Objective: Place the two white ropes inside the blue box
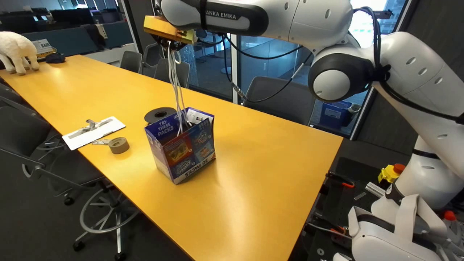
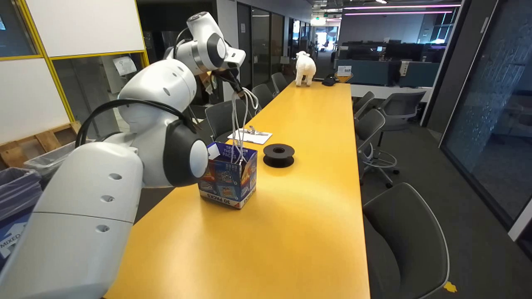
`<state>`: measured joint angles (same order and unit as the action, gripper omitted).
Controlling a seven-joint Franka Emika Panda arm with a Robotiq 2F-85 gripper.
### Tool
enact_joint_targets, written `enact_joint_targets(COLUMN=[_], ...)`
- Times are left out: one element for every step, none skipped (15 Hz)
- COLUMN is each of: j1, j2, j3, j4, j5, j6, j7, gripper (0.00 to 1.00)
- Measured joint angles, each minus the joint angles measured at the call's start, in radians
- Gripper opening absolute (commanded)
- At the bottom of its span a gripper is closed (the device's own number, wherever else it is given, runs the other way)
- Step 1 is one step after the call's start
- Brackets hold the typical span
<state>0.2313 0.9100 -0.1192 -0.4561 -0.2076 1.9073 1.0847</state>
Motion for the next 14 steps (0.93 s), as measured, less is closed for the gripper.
enact_joint_targets(j1=[0.002, 0.005, 0.009, 0.013, 0.018, 0.022, 0.024, 0.025, 0.026, 0.025, 0.025, 0.023, 0.02, 0.015], j2=[0.007, 0.014, 0.02, 0.026, 0.034, 0.041, 0.049, 0.057, 0.066, 0.075, 0.084, 0.093, 0.102, 0.112], j3=[0.006, 0.012, 0.016, 0.022, 0.028, 0.036, 0.044, 0.052, 0.06, 0.068, 0.075, 0.082, 0.089, 0.095], j4=[0.0, 0.0, 0.0, 0.0, 0.0, 0.0, -0.001, -0.001, -0.001, -0.001, -0.001, -0.001, -0.001, -0.001], j5=[0.006, 0.012, 0.02, 0.029, 0.038, 0.046, 0.058, 0.07, 0.082, 0.095, 0.11, 0.124, 0.139, 0.154], j6=[-0.012, -0.022, -0.034, -0.047, -0.062, -0.077, -0.091, -0.106, -0.121, -0.133, -0.143, -0.153, -0.161, -0.167], j7=[-0.012, -0.022, -0.032, -0.043, -0.053, -0.062, -0.073, -0.083, -0.094, -0.104, -0.115, -0.126, -0.134, -0.142], gripper=[0.05, 0.05, 0.05, 0.05, 0.05, 0.05, 0.05, 0.05, 0.05, 0.05, 0.05, 0.05, 0.05, 0.05])
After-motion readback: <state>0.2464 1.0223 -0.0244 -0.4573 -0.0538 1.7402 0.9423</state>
